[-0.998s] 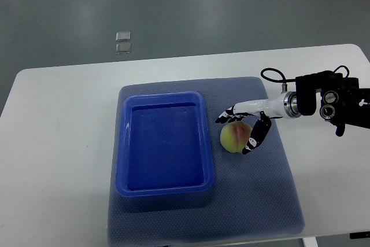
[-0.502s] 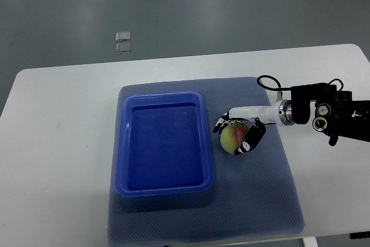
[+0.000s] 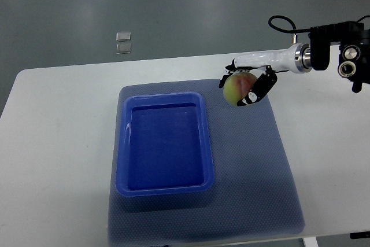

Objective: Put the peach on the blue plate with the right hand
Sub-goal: 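Carry the peach over the blue tray and lower it inside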

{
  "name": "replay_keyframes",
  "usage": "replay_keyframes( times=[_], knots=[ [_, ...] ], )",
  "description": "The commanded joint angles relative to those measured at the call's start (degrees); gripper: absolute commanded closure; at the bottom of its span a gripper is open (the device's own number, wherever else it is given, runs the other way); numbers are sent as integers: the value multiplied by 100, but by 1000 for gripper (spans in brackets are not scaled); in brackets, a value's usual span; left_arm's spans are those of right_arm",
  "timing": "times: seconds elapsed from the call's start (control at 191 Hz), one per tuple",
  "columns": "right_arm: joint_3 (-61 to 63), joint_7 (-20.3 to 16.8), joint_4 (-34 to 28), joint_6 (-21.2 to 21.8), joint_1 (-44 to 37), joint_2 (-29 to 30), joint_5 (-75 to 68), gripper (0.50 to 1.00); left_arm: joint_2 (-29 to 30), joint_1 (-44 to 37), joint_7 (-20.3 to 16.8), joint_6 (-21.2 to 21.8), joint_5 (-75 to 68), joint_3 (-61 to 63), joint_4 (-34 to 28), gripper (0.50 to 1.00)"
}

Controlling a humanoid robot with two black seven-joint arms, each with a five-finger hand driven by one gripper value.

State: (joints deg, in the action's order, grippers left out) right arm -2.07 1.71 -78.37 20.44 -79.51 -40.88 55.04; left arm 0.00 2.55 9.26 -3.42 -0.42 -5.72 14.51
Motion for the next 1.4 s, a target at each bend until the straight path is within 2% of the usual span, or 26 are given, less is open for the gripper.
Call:
replay_keyframes(
  times=[0.0, 0.193, 0.345, 0.35, 0.434, 0.564, 0.732, 0.784, 0.789, 0.8, 0.852, 0.904, 0.909, 1.134, 1.343, 1.395],
  knots=[
    [32, -65, -109, 549, -785, -324, -555, 948, 0, 0, -3, 0, -2, 0, -1, 500],
    [23, -83, -126, 681, -1137, -394, -749, 940, 0, 0, -3, 0, -11, 0, 8, 500],
    [23, -83, -100, 505, -1120, -113, -775, 936, 0, 9, -3, -9, -11, 18, 61, 500],
    [5, -83, -56, 314, -1111, 148, -784, 932, 0, 9, 6, -9, -11, 27, 78, 500],
    [-39, -83, 146, 101, -1058, 651, -775, 930, 0, 0, 6, -9, -11, 18, 96, 500],
    [-162, -83, 762, 39, -1049, 1583, -802, 930, 0, 0, 6, -9, -11, 0, 96, 500],
    [-373, -83, 1842, -57, -795, 3041, -968, 926, 0, 0, -3, -9, -2, 0, 78, 500],
    [-373, -83, 1843, -57, -794, 3042, -968, 926, 0, 0, -3, -9, -2, 0, 78, 500],
    [-434, -83, 2130, -75, -629, 3442, -925, 926, 0, 0, 6, -9, 7, 0, 69, 500],
    [-452, -83, 2194, -84, -584, 3534, -916, 926, 0, 0, -3, -9, 7, 0, 69, 500],
    [-496, -92, 2413, -128, -382, 3868, -889, 922, 0, 0, -3, -9, 7, 0, 61, 500],
    [-496, -92, 2414, -128, -381, 3868, -889, 922, 0, 0, -3, -9, 7, 0, 61, 500],
    [-505, -92, 2597, -180, -172, 4088, -872, 920, 0, 0, -3, -9, 7, -8, 52, 500],
    [-496, -83, 2845, -216, 462, 4088, -731, 904, 0, 0, -3, -9, 7, 0, 43, 500],
    [-540, -83, 2976, -286, 700, 4088, -424, 893, 0, 0, 6, -9, 7, 0, 52, 500],
    [-557, -83, 2985, -286, 717, 4088, -415, 873, 0, 0, 6, 0, 7, 0, 52, 500]
  ],
)
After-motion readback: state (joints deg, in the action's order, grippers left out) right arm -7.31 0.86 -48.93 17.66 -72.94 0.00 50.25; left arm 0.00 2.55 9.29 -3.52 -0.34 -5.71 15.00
